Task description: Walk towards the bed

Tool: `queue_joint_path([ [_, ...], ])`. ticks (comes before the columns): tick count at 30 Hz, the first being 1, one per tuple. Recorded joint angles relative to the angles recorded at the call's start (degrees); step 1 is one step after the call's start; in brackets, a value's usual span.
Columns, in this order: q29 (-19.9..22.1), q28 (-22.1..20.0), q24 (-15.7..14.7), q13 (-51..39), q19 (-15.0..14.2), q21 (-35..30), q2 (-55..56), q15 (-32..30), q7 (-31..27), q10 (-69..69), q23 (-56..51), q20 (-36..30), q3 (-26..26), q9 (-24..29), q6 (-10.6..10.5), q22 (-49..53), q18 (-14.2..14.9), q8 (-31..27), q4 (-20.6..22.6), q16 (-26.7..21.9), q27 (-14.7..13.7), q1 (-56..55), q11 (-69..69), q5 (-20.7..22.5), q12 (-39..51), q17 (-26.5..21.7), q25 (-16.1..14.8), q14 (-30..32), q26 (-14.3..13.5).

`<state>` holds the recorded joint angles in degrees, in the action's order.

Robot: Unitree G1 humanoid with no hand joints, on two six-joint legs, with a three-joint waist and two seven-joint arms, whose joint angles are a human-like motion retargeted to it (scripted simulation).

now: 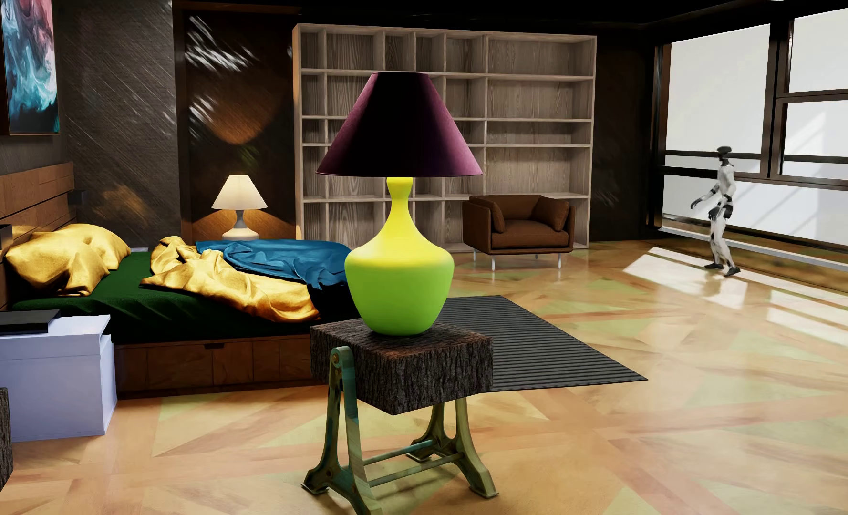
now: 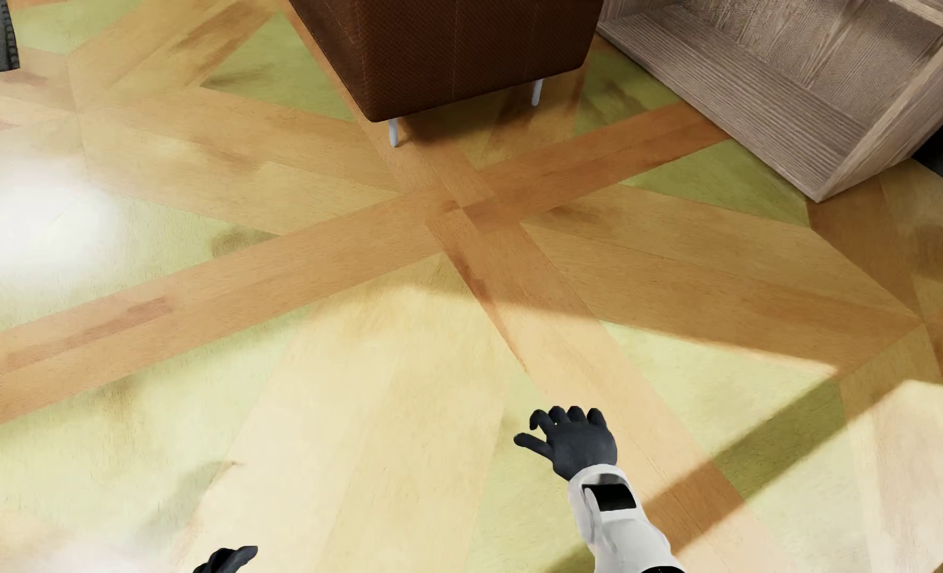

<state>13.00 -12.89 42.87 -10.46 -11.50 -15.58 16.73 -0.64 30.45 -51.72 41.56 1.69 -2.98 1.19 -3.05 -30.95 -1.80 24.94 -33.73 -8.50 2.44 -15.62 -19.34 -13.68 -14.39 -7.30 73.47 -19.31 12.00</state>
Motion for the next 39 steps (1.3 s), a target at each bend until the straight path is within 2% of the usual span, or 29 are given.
queue_joint_path([
  [1, 3.4, 0.7, 1.4, 0.9, -1.2, 4.1, -0.5, -1.2, 8.3, 1.5, -5.6, 0.2, 0.7, -0.6, -0.2, -1.8, -1.3, 4.4, -5.2, -0.9, -0.3, 2.7, 0.4, -2.9, 0.8, -0.4, -4.0, -2.0, 2.6],
  [2, 6.0, 2.6, 3.9, 2.2, -2.2, 8.6, -1.5, -1.6, 16.4, 3.4, -10.0, -1.2, 1.2, -1.1, -0.2, -2.2, -1.0, 9.1, -7.6, -1.8, -0.4, 4.8, 0.4, -6.7, 1.7, -0.9, -10.2, -3.0, 3.7],
  [3, 7.5, 5.0, 6.1, 4.2, -2.3, 13.0, -3.1, -0.3, 18.6, 4.7, -13.2, -3.7, 1.3, -1.3, 0.2, -1.5, 4.9, 13.3, -6.0, -2.3, -0.3, 4.6, -0.6, -11.6, 2.7, -2.1, -17.8, -3.7, 2.4],
  [4, 7.9, 7.8, 7.0, 7.2, -0.4, 16.6, -4.7, 3.7, 14.5, 4.7, -15.7, -6.7, 1.0, -1.2, 1.0, -0.6, 9.3, 15.5, -0.9, -2.3, 0.1, 1.4, -2.6, -17.0, 4.1, -4.1, -25.5, -5.9, -0.7],
  [5, 7.7, 11.0, 6.9, 10.8, 5.7, 18.9, -4.8, 10.1, 9.1, 4.1, -16.9, -9.6, 1.3, -0.9, 1.9, 0.0, 8.6, 12.5, 5.4, -2.6, 0.6, -2.0, -6.2, -20.6, 5.6, -6.1, -31.8, -8.0, -4.4],
  [6, 7.4, 13.7, 7.0, 14.3, 11.5, 19.4, -1.8, 14.9, 3.7, 4.1, -16.1, -11.9, 2.2, -0.3, 2.7, 0.3, 6.3, 1.1, 11.9, -3.1, 1.6, -4.3, -12.0, -19.2, 6.9, -7.3, -35.6, -9.6, -7.4],
  [7, 6.0, 14.6, 7.9, 17.1, 9.3, 18.0, 2.5, 17.3, -0.8, 5.3, -13.4, -13.3, 2.9, 0.4, 3.2, 0.4, 3.9, -11.6, 17.8, -2.8, 3.1, -4.6, -19.2, -13.7, 8.7, -8.5, -37.0, -10.5, -8.6],
  [8, 2.0, 13.4, 8.2, 19.3, 7.6, 15.3, 6.1, 18.7, -4.1, 7.8, -9.3, -13.3, 3.1, 1.1, 3.9, 0.8, 1.9, -17.1, 22.7, -1.8, 4.9, -3.4, -25.9, -8.5, 9.9, -9.6, -35.7, -10.7, -8.8],
  [10, -12.4, 9.4, 4.4, 21.3, 11.5, 6.9, 12.5, 19.6, -9.4, 14.9, 0.4, -12.0, 3.8, 2.1, 5.5, 3.6, -0.4, -13.4, 30.7, 1.0, 5.1, 1.5, -34.3, -2.6, 11.0, -9.0, -27.8, -8.9, -10.7],
  [12, -26.4, 9.2, 1.5, 23.8, 10.5, 4.3, 21.5, 17.6, -16.3, 22.6, 4.6, -13.6, 5.5, 2.6, 6.7, 7.2, -2.5, -13.5, 37.8, 1.2, -0.1, 7.3, -34.8, 5.9, 14.1, -5.8, -22.4, -5.7, -17.0],
  [13, -29.6, 8.9, 1.7, 25.6, 9.8, 5.8, 26.4, 16.3, -20.0, 26.4, 4.1, -14.6, 6.3, 2.9, 7.1, 9.3, -3.5, -15.0, 40.8, 0.8, -1.8, 10.8, -32.0, 9.6, 16.4, -3.3, -22.4, -4.4, -20.0],
  [15, -25.7, 6.1, 2.0, 28.4, 10.2, 6.9, 33.7, 11.3, -27.7, 32.7, 1.0, -15.4, 7.7, 3.5, 7.4, 13.5, -5.2, -17.6, 44.3, 1.5, -3.3, 18.4, -21.5, 13.5, 20.9, 0.4, -21.8, -2.4, -21.9],
  [17, -17.7, 2.4, -0.3, 28.9, 9.5, 3.0, 36.1, 8.4, -34.0, 34.2, -0.1, -14.8, 9.2, 4.2, 6.5, 15.3, -6.6, -21.0, 44.5, 3.3, -3.0, 25.6, -11.5, 16.1, 22.8, 0.8, -17.0, 2.1, -20.2],
  [18, -16.5, 0.5, -1.9, 28.1, 12.5, 1.5, 35.7, 5.9, -36.0, 32.1, 1.4, -14.3, 9.9, 4.5, 5.5, 14.9, -5.3, -21.2, 43.7, 3.9, -1.9, 28.0, -11.8, 16.7, 22.4, 0.8, -15.0, 6.3, -18.6],
  [19, -17.0, -1.2, -3.3, 26.5, 17.0, 1.4, 35.0, 2.8, -38.1, 26.3, 4.2, -13.9, 10.5, 5.0, 4.2, 13.3, 0.0, -21.6, 42.8, 3.8, -0.3, 28.7, -16.1, 17.5, 21.2, 1.1, -13.9, 12.3, -16.3],
  [20, -18.2, -2.3, -4.1, 24.2, 18.8, 2.6, 33.8, 2.5, -39.7, 16.2, 7.4, -13.9, 11.0, 5.5, 2.9, 10.2, 10.2, -21.2, 42.4, 3.1, 1.8, 26.8, -21.5, 17.7, 19.9, 1.6, -13.5, 20.4, -13.2],
  [21, -18.7, -2.0, -4.1, 21.3, 19.8, 4.8, 31.9, 4.7, -38.4, 2.7, 9.9, -14.7, 11.7, 6.1, 1.8, 5.4, 15.7, -20.1, 41.5, 1.6, 4.2, 21.8, -25.8, 17.8, 19.0, 2.1, -13.2, 28.5, -9.4],
  [22, -17.9, 0.2, -3.4, 18.2, 20.1, 7.6, 28.8, 8.2, -35.8, -10.5, 10.6, -16.5, 12.1, 6.5, 0.7, -1.2, 16.0, -18.8, 38.1, -0.4, 6.4, 14.0, -28.1, 18.3, 18.8, 2.7, -13.0, 31.1, -5.5],
  [24, -10.2, 9.4, 1.4, 13.1, 20.1, 13.2, 19.6, 14.3, -35.1, -25.8, 5.4, -22.3, 11.6, 6.8, -1.3, -16.2, 13.2, -17.3, 30.3, -5.0, 6.6, -3.0, -26.4, 21.8, 18.5, 3.7, -14.1, 22.3, 0.2],
  [25, -4.9, 13.5, 4.2, 11.2, 20.3, 15.5, 14.1, 16.0, -33.9, -26.2, 1.5, -24.7, 11.0, 6.6, -2.0, -22.1, 9.5, -17.9, 26.6, -6.8, 3.5, -10.5, -23.4, 24.3, 16.9, 4.1, -16.7, 17.9, 1.7],
  [27, 0.2, 17.6, 5.1, 7.7, 20.7, 16.0, 2.9, 17.0, -31.6, -15.6, -6.2, -23.9, 9.7, 6.1, -2.5, -27.3, 7.4, -21.6, 21.8, -9.3, -3.4, -21.7, -16.6, 28.8, 11.0, 3.8, -24.1, 12.1, 2.0],
  [29, 0.7, 16.1, 0.8, 4.2, 20.8, 12.1, -8.1, 16.1, -28.7, 7.0, -13.9, -17.5, 8.1, 5.3, -2.2, -24.8, 7.8, -27.4, 18.1, -10.3, -6.8, -26.5, -10.2, 30.9, 2.5, 1.1, -28.5, 10.4, -1.1],
  [31, 1.2, 11.7, -2.9, 2.0, 21.4, 7.7, -18.7, 12.9, -30.4, 32.9, -20.5, -10.5, 6.0, 4.2, -1.3, -20.2, 8.6, -33.2, 17.9, -9.3, -8.1, -25.6, -5.5, 30.0, -5.7, -1.9, -30.5, 11.0, -3.4],
  [32, 1.8, 9.7, -3.7, 2.2, 22.2, 6.2, -23.0, 10.9, -32.7, 38.1, -22.8, -7.6, 4.7, 3.8, -0.5, -18.6, 12.9, -34.7, 18.4, -8.0, -8.1, -24.7, -5.5, 28.4, -8.8, -3.0, -31.5, 11.6, -3.0],
  [33, 2.1, 8.4, -3.9, 3.3, 22.6, 5.3, -26.1, 8.0, -34.0, 34.9, -24.3, -5.5, 3.6, 3.4, 0.7, -18.0, 14.9, -35.3, 19.5, -6.3, -7.4, -24.6, -8.0, 26.1, -10.6, -4.2, -32.6, 14.5, -2.0],
  [34, 2.2, 7.4, -3.6, 5.2, 20.0, 4.9, -26.8, 3.1, -34.2, 26.3, -24.9, -4.1, 2.8, 3.3, 2.1, -18.7, 15.9, -34.9, 21.1, -4.7, -6.1, -25.2, -14.6, 23.7, -11.0, -5.1, -33.5, 19.8, -0.7],
  [36, 1.5, 7.3, 0.2, 10.2, 6.5, 4.3, -19.0, -8.5, -30.9, 12.0, -22.4, -5.1, 2.2, 3.7, 5.6, -23.8, 15.2, -27.3, 22.0, -2.2, -1.8, -24.5, -37.4, 16.5, -7.0, -4.7, -32.8, 16.2, 3.4],
  [38, -1.7, 10.8, 7.8, 13.5, 6.8, 1.3, -3.1, -3.7, -25.9, 9.6, -13.5, -10.9, 3.2, 4.1, 8.5, -27.3, 13.6, -20.5, 22.0, -0.7, 3.9, -17.5, -55.0, 13.2, 1.3, -2.3, -26.9, 9.0, 6.5],
  [39, -5.0, 10.5, 9.4, 14.1, 7.7, -1.5, 4.9, -0.9, -22.7, 11.9, -6.8, -12.2, 3.8, 4.0, 9.4, -25.4, 13.7, -17.6, 21.5, -0.1, 6.0, -12.0, -56.9, 13.2, 5.1, -1.5, -23.6, 7.0, 4.9],
])
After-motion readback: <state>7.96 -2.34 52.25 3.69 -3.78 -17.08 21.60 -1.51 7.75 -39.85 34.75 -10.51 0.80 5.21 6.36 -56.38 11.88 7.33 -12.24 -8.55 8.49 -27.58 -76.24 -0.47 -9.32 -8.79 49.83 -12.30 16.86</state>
